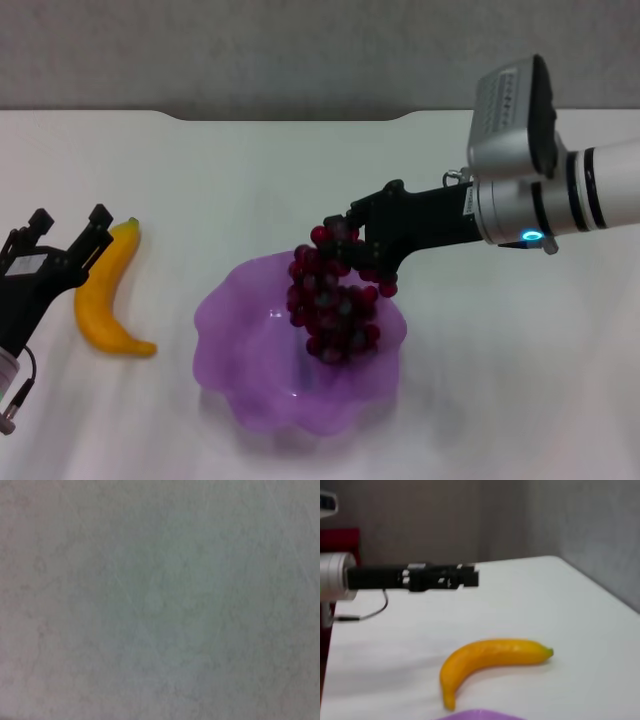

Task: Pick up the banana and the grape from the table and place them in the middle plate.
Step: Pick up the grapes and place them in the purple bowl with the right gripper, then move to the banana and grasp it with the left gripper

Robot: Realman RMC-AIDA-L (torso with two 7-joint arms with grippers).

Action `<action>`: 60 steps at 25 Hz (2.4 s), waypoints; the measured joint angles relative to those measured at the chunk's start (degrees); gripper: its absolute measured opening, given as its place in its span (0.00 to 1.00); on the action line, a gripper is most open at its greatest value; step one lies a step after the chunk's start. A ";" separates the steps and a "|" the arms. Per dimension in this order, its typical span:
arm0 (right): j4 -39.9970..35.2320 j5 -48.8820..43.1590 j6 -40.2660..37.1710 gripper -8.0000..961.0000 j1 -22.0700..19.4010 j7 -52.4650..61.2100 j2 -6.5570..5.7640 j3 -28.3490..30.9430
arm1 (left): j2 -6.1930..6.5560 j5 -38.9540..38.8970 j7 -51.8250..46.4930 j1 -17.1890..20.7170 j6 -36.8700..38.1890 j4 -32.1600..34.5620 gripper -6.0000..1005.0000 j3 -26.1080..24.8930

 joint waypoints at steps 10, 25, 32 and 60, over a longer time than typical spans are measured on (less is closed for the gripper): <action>-7.81 -0.77 2.77 0.33 -5.81 -1.72 -0.65 5.24 | 0.07 0.00 -0.03 0.00 -0.03 0.21 0.89 0.00; -8.78 -4.98 4.96 0.81 -6.97 -0.74 -0.23 10.31 | 0.01 0.05 -0.03 -0.15 -0.29 0.24 0.89 0.00; -12.23 -7.94 4.96 0.80 -9.29 -0.27 -0.46 12.77 | -0.02 1.28 -0.03 -0.26 -0.41 0.24 0.89 0.00; -47.98 -27.04 4.80 0.26 -46.04 3.60 7.78 55.09 | -0.04 4.49 -0.12 -2.01 -0.83 0.24 0.89 0.21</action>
